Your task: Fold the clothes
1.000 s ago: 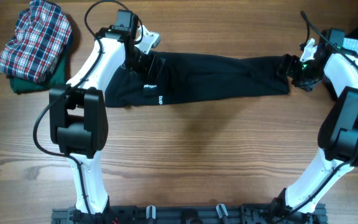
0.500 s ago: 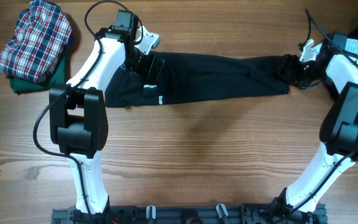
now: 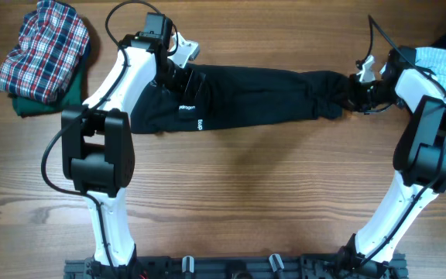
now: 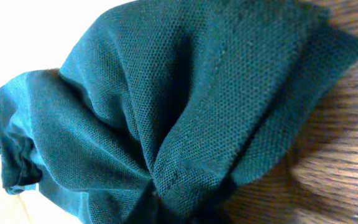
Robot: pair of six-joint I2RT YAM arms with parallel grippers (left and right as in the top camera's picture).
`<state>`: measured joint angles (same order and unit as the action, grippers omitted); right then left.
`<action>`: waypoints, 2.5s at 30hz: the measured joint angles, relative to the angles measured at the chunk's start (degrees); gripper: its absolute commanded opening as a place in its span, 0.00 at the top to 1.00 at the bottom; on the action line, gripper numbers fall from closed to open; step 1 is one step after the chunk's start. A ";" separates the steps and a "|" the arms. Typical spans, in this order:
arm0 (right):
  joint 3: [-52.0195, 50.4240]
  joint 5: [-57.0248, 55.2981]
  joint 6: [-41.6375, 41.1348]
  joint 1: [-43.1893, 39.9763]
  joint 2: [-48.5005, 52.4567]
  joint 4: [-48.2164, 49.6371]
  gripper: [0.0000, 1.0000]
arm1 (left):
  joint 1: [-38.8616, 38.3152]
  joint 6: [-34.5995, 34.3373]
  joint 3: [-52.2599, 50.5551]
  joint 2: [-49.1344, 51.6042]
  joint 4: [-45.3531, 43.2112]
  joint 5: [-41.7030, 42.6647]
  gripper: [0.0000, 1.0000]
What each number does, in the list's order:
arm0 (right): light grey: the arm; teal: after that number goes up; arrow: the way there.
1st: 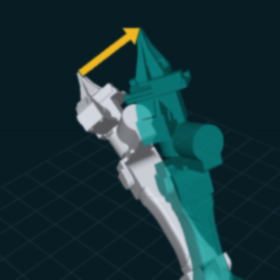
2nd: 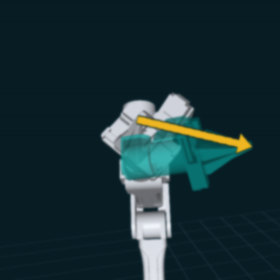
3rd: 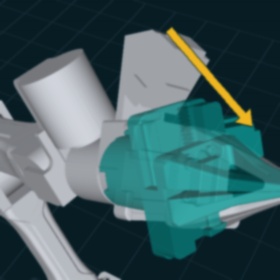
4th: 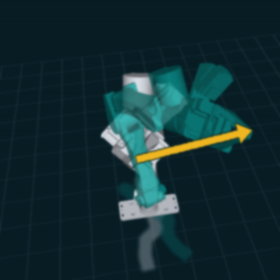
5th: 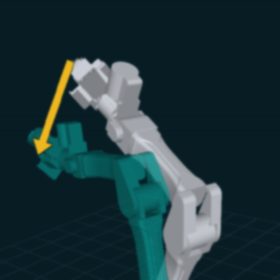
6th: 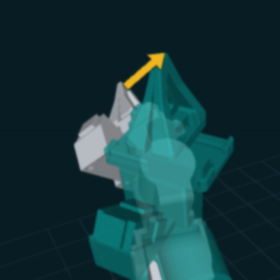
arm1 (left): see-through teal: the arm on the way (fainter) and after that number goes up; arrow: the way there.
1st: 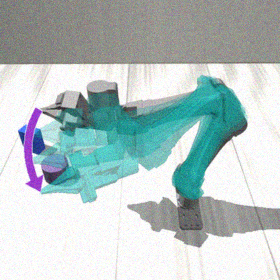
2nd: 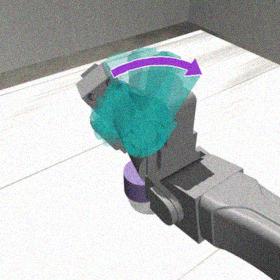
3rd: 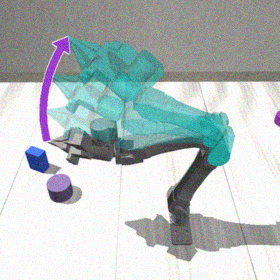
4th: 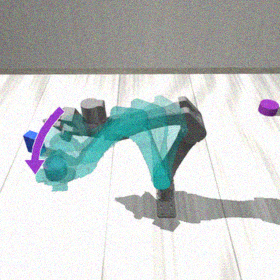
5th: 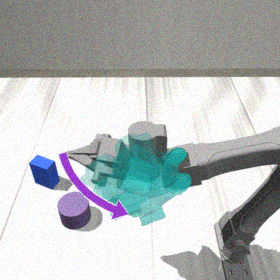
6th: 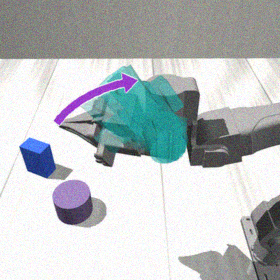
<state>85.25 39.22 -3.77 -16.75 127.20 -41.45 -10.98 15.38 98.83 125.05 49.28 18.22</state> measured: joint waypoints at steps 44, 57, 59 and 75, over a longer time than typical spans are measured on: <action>18.80 -5.81 6.25 16.28 -2.08 -18.29 0.96 | 6.29 -5.46 0.00 -0.13 0.37 -3.82 0.00; 18.80 -5.81 2.97 27.56 -2.08 -13.84 0.86 | 13.16 -6.54 0.00 -1.73 0.00 -3.82 0.00; 18.80 -5.92 2.40 28.46 -2.08 -13.25 0.48 | 13.20 -6.54 0.00 -1.73 -0.02 -3.80 0.00; 18.80 -4.98 -0.33 32.70 -2.08 -8.50 0.57 | 13.20 -6.56 0.00 -1.73 -0.02 -3.63 0.00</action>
<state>104.05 34.24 -4.10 15.94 125.12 -49.95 2.22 8.82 98.83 123.33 49.25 14.59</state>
